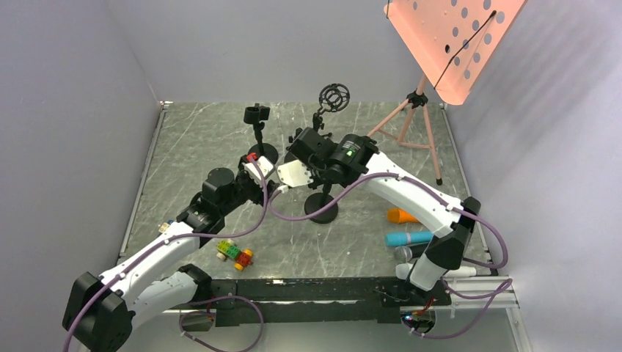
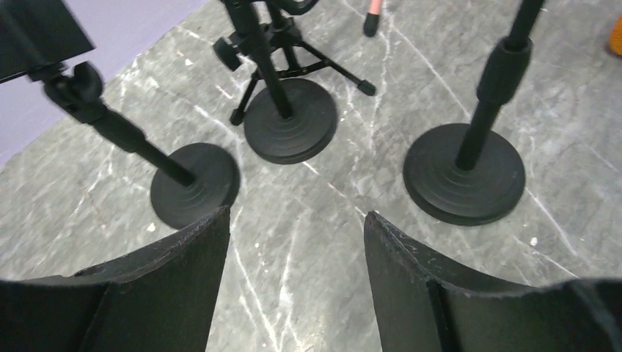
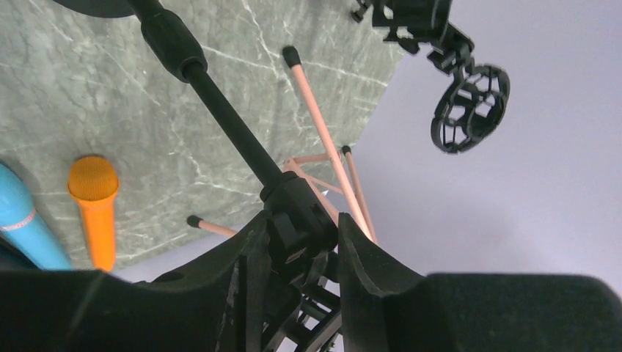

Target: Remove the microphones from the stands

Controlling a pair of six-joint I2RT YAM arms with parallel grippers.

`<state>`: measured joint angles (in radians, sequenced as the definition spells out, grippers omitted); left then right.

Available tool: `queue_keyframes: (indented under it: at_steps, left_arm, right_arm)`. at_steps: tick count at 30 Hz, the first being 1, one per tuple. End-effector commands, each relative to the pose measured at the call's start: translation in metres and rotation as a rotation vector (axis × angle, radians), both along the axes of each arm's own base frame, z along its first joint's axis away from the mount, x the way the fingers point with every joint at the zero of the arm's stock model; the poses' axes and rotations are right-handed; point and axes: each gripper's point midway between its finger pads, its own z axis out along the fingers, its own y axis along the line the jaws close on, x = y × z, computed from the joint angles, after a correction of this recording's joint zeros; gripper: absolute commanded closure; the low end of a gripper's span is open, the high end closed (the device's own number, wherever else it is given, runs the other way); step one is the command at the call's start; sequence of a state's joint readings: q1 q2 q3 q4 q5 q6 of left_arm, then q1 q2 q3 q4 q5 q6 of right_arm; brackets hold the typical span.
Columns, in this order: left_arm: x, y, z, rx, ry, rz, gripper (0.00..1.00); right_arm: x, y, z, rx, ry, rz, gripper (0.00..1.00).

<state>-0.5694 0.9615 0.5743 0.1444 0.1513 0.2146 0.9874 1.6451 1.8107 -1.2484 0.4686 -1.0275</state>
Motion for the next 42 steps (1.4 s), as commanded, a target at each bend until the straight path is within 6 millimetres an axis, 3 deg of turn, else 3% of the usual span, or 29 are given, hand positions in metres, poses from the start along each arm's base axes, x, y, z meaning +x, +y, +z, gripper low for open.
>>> queue_keyframes:
  at_steps: [1, 6, 13, 20, 30, 42]
  left_arm:
    - [0.005, 0.024, 0.01, -0.007, -0.025, 0.117, 0.29]
    - [-0.002, 0.044, 0.007, -0.019, -0.014, 0.19, 0.26]
    - [-0.016, 0.059, 0.005, -0.041, -0.021, 0.237, 0.25]
    - [-0.023, 0.055, 0.007, -0.053, -0.039, 0.211, 0.24]
    - [-0.023, 0.051, 0.011, -0.083, -0.03, 0.214, 0.24]
    - [-0.021, 0.058, 0.0, -0.055, -0.014, 0.252, 0.2]
  right_arm:
    - [-0.007, 0.013, 0.001, -0.027, -0.011, 0.015, 1.0]
    - [-0.027, 0.02, -0.02, -0.042, 0.103, 0.003, 1.0]
    - [-0.064, 0.022, -0.068, -0.044, 0.312, -0.075, 1.0]
    - [-0.069, 0.023, -0.096, -0.035, 0.361, -0.128, 1.0]
    - [-0.061, 0.034, -0.117, 0.019, 0.449, -0.193, 1.0]
    - [-0.048, 0.042, -0.124, 0.05, 0.449, -0.24, 0.97]
